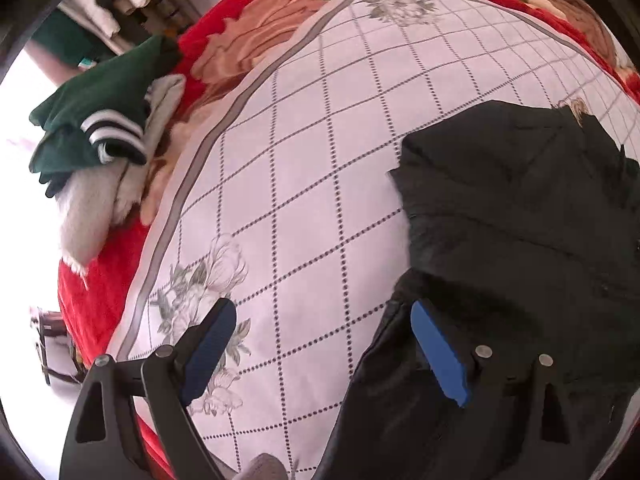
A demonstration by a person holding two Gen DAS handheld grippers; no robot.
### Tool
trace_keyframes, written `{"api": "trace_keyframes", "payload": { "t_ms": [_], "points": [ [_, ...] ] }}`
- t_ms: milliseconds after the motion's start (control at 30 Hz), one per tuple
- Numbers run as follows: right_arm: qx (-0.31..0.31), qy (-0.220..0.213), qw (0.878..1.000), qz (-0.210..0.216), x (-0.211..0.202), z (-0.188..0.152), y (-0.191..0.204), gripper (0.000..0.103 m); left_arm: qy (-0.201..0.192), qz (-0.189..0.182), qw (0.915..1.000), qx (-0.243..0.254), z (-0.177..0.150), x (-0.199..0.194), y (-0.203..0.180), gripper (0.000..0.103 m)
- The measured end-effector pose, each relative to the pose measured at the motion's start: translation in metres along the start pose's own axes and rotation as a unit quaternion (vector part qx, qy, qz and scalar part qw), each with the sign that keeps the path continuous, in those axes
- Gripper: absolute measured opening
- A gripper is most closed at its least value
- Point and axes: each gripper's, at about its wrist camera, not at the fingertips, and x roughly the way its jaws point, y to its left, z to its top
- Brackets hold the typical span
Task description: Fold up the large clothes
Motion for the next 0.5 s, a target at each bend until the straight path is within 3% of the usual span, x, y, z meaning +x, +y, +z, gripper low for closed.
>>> {"api": "trace_keyframes", "payload": {
  "t_ms": [67, 167, 333, 500],
  "points": [
    [0.019, -0.029, 0.999, -0.009, -0.015, 0.003, -0.007, 0.007, 0.001, -0.004, 1.0, -0.002, 0.0, 0.0, 0.002, 0.089],
    [0.041, -0.03, 0.998, -0.04, -0.005, 0.013, -0.019, 0.007, 0.01, -0.014, 0.9998, -0.013, 0.001, 0.009, 0.001, 0.089],
    [0.039, 0.029, 0.996, -0.08, 0.039, 0.016, -0.039, 0.007, -0.009, -0.022, 0.9988, -0.042, 0.006, 0.006, 0.01, 0.089],
    [0.04, 0.065, 0.993, -0.093, 0.049, 0.025, -0.037, 0.012, 0.008, -0.048, 0.996, -0.075, 0.004, 0.02, 0.021, 0.089]
  ]
}}
